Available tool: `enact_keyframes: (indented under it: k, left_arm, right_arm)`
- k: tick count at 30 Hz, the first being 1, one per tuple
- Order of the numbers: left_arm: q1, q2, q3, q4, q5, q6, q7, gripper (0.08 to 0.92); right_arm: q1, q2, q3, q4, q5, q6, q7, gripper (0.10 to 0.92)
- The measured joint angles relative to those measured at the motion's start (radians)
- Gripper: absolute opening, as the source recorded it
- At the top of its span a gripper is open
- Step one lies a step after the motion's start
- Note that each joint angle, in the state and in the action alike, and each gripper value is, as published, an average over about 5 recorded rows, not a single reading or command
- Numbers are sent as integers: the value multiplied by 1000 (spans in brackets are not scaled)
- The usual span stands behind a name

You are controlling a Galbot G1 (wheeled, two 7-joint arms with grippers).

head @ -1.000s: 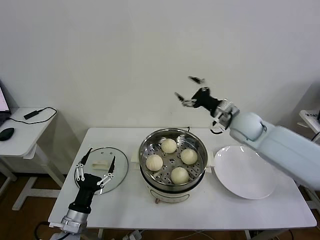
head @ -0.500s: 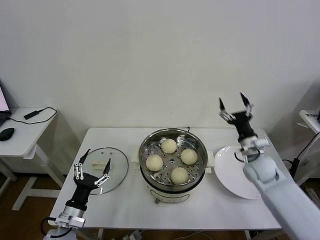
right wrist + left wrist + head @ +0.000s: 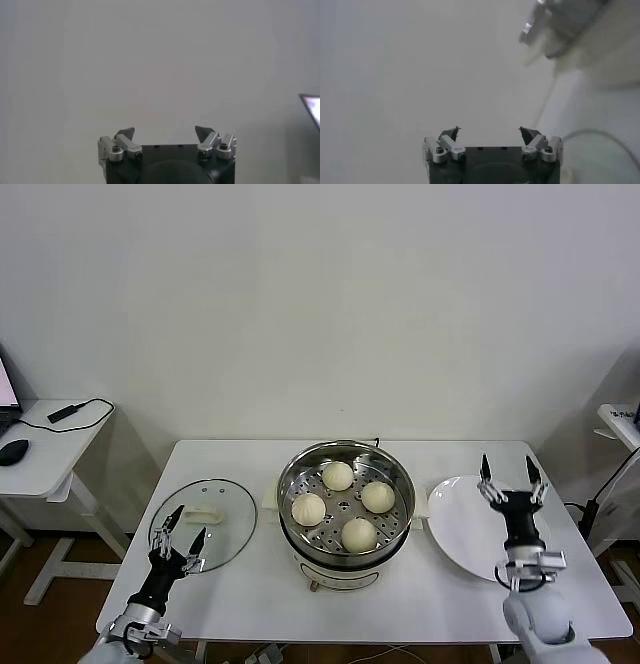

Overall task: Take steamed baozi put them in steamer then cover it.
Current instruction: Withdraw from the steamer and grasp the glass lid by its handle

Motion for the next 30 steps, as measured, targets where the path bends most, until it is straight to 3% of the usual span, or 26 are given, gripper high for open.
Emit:
enact_keyframes:
  k: [10,30]
  left_arm:
    - [-89,-1,28,151,193,50,-81,823]
    - [-224,-13,81,294,311,93,-112,823]
  right_arm:
    - [-84,66,41,-6,-32,13,-10,823]
    - [-127,113,68,-28,-72,21,-20,823]
